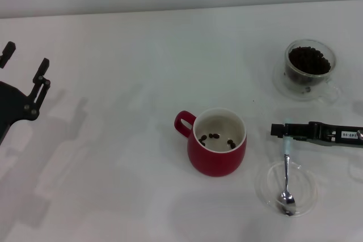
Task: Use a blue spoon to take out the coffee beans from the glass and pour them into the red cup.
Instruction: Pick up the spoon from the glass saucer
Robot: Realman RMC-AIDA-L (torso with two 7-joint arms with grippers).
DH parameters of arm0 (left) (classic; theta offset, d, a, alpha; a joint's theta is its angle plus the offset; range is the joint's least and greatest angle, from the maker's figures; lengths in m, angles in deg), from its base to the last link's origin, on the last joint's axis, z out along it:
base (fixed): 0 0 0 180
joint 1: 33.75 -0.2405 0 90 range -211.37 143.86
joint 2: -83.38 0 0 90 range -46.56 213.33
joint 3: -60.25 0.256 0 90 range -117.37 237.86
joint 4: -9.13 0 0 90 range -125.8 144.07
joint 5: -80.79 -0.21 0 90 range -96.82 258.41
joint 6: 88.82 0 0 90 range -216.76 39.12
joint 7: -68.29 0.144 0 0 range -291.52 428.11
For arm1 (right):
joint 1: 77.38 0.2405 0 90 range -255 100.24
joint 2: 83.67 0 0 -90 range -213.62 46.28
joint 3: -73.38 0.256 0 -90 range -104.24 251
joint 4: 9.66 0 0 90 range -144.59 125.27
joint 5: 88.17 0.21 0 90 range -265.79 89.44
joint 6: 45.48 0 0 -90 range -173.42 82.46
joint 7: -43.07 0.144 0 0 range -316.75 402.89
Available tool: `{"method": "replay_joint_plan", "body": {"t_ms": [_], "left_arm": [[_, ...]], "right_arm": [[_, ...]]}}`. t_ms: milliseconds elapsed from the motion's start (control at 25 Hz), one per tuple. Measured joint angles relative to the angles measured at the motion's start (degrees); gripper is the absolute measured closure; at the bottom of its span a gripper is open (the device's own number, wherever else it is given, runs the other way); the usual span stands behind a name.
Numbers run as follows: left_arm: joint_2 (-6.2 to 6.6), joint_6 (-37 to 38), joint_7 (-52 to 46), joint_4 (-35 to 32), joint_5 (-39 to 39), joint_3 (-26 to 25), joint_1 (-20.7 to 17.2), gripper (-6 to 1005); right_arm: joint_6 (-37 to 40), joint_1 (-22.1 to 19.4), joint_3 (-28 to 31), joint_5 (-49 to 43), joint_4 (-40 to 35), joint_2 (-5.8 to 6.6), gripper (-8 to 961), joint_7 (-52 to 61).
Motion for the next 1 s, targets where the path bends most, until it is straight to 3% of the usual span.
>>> {"method": "replay_joint_plan", "body": {"t_ms": [320, 760, 880, 1000], "left_arm": [[-0.06, -0.09, 0.99, -0.01, 0.0, 0.0, -0.05, 452], [-0.1, -0.32, 1.03, 0.0, 0.16, 0.0, -0.15, 452], [-0.09, -0.35, 1.03, 0.0, 0.49, 0.0, -0.16, 452], [-0.16, -0.36, 1.03, 0.0, 0.51, 0.0, -0.18, 452]], "right_arm": [[0.11, 0.04, 0.09, 0.3, -0.19, 0.02, 580, -0.24], [0.31, -0.15, 0.5, 0.42, -0.3, 0.03, 594, -0.35], [0.32, -0.02, 0.28, 0.34, -0.31, -0.04, 735, -0.34], [0.32, 0.04, 0.03, 0.15, -0.32, -0.04, 773, -0.26]]}}
